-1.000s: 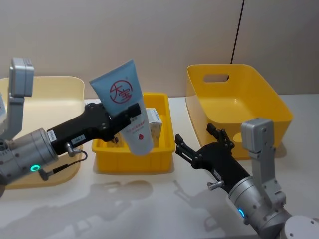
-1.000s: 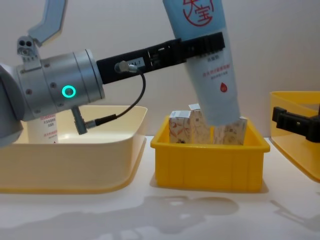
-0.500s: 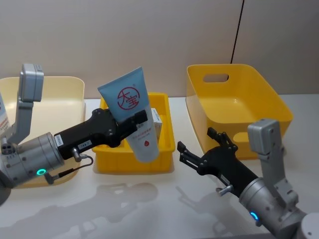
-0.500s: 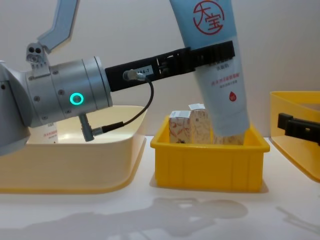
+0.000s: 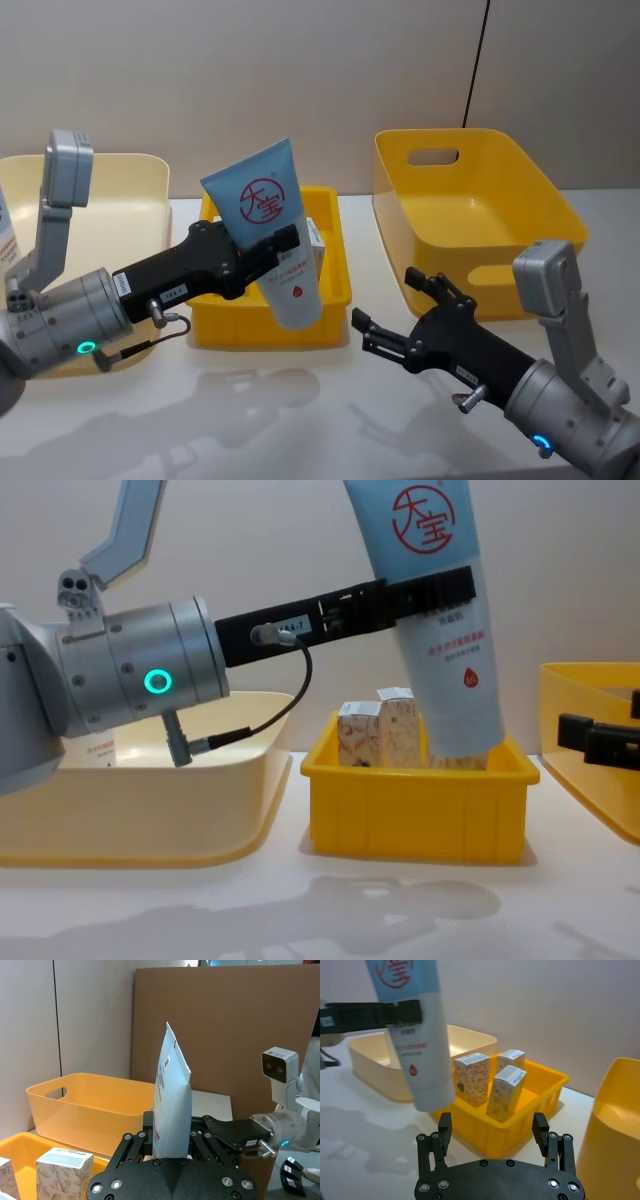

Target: Bimanual collaborative sorting of washing and personal care products

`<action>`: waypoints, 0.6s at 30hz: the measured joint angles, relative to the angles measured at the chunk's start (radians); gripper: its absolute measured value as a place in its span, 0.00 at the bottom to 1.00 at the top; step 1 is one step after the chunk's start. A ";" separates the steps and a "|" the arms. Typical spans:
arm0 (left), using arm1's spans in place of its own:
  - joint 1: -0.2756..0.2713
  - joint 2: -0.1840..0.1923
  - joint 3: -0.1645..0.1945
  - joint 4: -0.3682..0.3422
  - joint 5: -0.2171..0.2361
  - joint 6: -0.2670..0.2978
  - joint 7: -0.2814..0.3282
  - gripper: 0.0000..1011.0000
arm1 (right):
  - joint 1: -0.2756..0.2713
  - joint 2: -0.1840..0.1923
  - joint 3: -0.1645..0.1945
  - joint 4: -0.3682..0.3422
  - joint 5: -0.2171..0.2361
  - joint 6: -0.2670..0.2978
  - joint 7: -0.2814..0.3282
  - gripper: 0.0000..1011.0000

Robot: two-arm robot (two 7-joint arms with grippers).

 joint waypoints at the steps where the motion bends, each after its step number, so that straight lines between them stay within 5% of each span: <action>1: 0.000 0.000 0.000 0.000 0.000 0.000 0.000 0.30 | 0.002 0.007 -0.002 -0.001 0.008 0.000 0.018 0.99; 18: 0.000 -0.001 0.002 0.002 0.000 0.000 -0.001 0.30 | 0.096 0.002 -0.074 0.049 0.006 -0.023 0.089 0.99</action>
